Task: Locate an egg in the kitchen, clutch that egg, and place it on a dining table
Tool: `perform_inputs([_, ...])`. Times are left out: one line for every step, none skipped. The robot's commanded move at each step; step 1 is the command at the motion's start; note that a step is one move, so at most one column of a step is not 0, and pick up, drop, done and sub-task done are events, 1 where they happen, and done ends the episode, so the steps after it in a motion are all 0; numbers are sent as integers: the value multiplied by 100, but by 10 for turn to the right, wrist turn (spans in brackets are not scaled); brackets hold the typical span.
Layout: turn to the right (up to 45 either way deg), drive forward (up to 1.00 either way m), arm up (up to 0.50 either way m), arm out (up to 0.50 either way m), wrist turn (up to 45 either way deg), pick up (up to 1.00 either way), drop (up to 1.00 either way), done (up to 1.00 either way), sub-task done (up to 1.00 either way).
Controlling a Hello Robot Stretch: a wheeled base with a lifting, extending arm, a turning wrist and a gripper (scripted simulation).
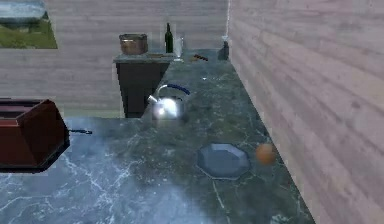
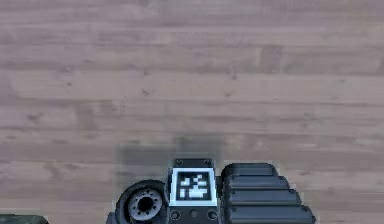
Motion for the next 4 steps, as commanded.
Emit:
perform_inputs([0, 10, 0, 0, 0, 0, 0, 0, 0])
perform_inputs([-450, 0, 0, 0, 0, 0, 0, 0, 0])
perform_inputs([-150, 0, 0, 0, 0, 0, 0, 0, 0])
perform_inputs([0, 0, 0, 24, 0, 0, 0, 0, 0])
